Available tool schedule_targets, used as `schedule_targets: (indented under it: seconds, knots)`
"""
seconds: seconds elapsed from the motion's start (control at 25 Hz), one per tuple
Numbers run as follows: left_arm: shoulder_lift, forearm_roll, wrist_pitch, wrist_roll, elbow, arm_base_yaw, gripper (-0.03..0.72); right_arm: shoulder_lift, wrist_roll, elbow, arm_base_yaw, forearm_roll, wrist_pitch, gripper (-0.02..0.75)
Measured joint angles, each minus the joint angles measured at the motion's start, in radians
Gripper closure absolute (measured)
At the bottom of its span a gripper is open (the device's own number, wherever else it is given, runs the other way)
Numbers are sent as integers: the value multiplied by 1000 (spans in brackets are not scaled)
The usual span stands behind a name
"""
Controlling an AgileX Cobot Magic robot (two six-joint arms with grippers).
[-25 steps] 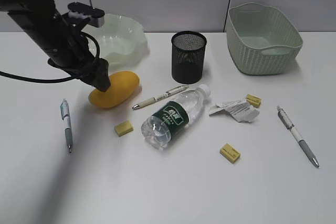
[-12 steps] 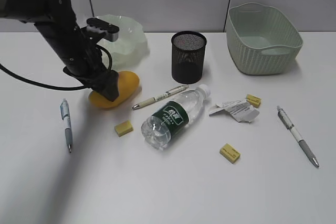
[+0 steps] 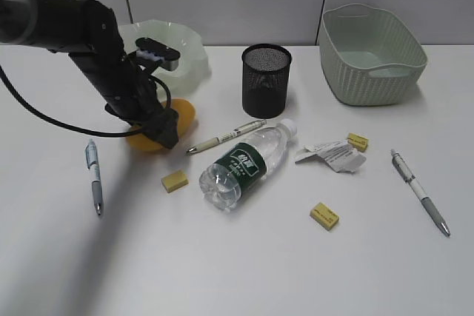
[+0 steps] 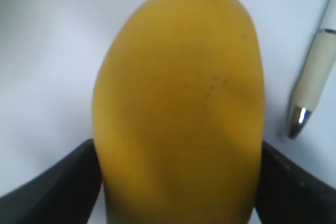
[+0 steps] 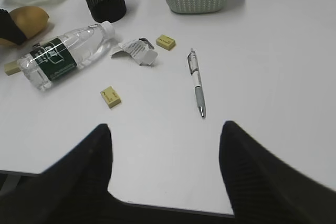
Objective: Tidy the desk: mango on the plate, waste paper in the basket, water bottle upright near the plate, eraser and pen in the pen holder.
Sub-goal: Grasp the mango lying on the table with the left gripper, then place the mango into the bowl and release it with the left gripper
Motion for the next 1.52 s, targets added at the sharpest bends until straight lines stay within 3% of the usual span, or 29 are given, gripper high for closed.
schedule_targets:
  seconds: [0.12, 0.48, 0.72, 0.92, 1.2, 1.52]
  knots:
    - [0, 0, -6, 1, 0, 0, 108, 0, 0, 0, 0, 0, 0, 230]
    - [-21, 0, 86, 1, -1, 0, 108, 0, 0, 0, 0, 0, -1, 230]
    - [-153, 1, 110, 1, -1, 0, 108, 0, 0, 0, 0, 0, -1, 230]
    - [-232, -34, -5, 1, -21, 45, 108, 0, 0, 0, 0, 0, -1, 230]
    - [-204, -188, -167, 1, -83, 154, 108, 0, 0, 0, 0, 0, -1, 230]
    - [-79, -250, -410, 1, -83, 161, 108, 0, 0, 0, 0, 0, -1, 230]
